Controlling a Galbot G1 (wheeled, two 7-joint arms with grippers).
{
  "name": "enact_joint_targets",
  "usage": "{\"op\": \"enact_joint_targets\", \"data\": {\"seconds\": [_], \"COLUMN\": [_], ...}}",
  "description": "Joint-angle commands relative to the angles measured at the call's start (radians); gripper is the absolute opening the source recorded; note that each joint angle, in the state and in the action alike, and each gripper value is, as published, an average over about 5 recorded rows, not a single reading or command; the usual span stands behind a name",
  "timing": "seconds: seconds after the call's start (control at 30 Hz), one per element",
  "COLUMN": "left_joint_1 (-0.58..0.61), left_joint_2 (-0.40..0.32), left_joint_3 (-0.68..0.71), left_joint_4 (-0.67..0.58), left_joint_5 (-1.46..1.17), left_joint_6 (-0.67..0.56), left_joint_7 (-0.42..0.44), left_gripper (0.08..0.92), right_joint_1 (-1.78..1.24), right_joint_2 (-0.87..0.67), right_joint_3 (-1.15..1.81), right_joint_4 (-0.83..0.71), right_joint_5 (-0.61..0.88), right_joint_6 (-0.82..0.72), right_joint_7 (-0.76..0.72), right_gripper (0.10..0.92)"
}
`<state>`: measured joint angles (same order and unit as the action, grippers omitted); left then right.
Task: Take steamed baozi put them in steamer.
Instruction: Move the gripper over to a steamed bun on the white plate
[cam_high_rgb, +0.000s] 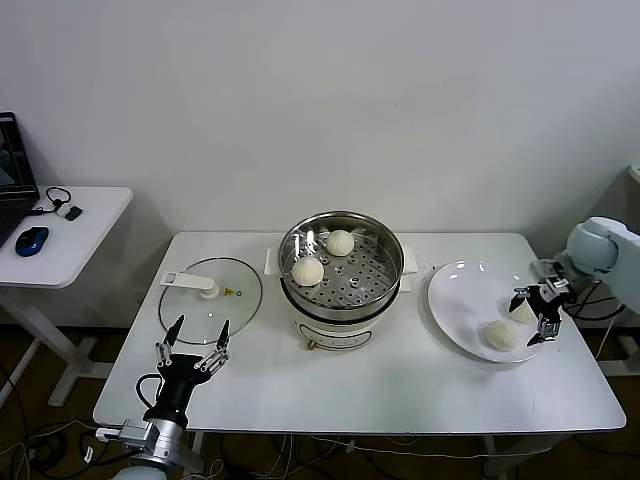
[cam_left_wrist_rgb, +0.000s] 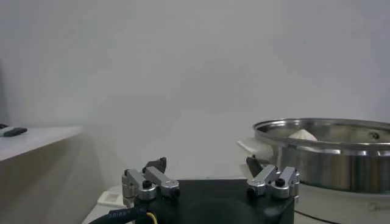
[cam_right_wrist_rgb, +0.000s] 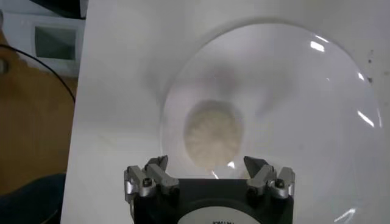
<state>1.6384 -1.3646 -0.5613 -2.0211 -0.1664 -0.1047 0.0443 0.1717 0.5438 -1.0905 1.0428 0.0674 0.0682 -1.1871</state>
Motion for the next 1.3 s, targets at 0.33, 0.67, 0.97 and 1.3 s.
{"op": "enact_joint_targets", "data": {"seconds": [0.33,0.67,0.97,1.3], "left_joint_1": [0.003,0.005,0.006,0.004], "left_joint_2": [-0.008,-0.013,-0.014,-0.02], "left_joint_3": [0.002,0.003,0.002,0.005], "left_joint_4": [0.01,0.014,0.012,0.015], "left_joint_5": [0.005,0.003,0.001,0.002], "left_joint_6": [-0.003,-0.003,-0.002,-0.001], "left_joint_7": [0.001,0.0,0.0,-0.001], "left_gripper": [0.823,0.823,0.823,0.823], "right_joint_1": [-0.107,-0.12,-0.125,-0.122], "right_joint_2": [0.093,0.115,0.113,0.116], "right_joint_3": [0.097,0.116,0.124,0.127], "right_joint_4": [-0.093,-0.118,-0.12,-0.117], "right_joint_5": [-0.075,-0.098,-0.113,-0.108], "right_joint_6": [0.021,0.029,0.028,0.026], "right_joint_7": [0.012,0.011,0.005,0.004], "right_gripper": [0.823,0.823,0.823,0.712]}}
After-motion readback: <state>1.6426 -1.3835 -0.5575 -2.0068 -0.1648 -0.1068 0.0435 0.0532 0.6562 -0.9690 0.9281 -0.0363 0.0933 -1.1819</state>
